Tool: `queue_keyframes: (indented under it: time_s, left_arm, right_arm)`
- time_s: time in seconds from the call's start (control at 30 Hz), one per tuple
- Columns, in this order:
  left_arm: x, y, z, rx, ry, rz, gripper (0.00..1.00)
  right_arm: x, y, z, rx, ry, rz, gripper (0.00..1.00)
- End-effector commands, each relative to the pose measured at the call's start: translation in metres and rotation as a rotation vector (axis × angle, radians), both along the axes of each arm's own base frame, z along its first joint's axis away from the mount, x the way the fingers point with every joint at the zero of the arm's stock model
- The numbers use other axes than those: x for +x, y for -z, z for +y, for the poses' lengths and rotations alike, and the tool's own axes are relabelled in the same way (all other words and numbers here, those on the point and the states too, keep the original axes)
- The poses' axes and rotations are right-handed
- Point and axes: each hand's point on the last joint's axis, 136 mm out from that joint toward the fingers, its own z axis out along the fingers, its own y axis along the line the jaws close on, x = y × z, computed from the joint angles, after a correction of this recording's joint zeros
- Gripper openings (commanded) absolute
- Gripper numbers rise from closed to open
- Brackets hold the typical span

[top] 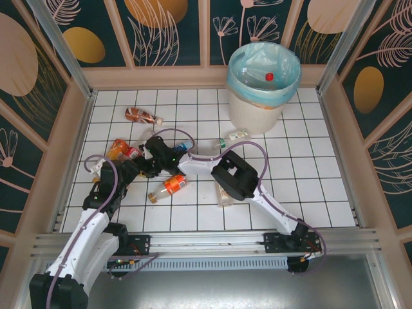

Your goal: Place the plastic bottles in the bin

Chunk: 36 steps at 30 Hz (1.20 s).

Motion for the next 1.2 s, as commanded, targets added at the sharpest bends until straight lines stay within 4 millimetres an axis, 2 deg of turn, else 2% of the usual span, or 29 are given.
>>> queue_keyframes:
  time_s: [0.0,0.47,0.67,1.0,1.17]
  left_arm:
    - [0.0,0.0,0.004,0.012,-0.014,-0.01,0.75]
    - [0.0,-0.026,0.006,0.017,-0.022,-0.063,0.75]
    - [-0.005,-0.021,0.018,0.066,-0.066,-0.042,0.77]
    - [-0.009,-0.012,0.02,0.066,-0.08,-0.028,0.77]
    - [-0.01,-0.007,0.02,0.063,-0.084,-0.027,0.77]
  right_arm:
    - [-0.007,-0.005,0.004,0.056,-0.024,0.025,0.54]
    - [-0.011,-0.008,0.01,0.082,-0.038,0.056,0.54]
    - [-0.014,-0.009,0.013,0.095,-0.043,0.068,0.55]
    - [-0.009,0.003,0.014,0.047,-0.017,0.065,0.55]
    - [-0.008,0.002,0.019,0.063,-0.024,0.068,0.55]
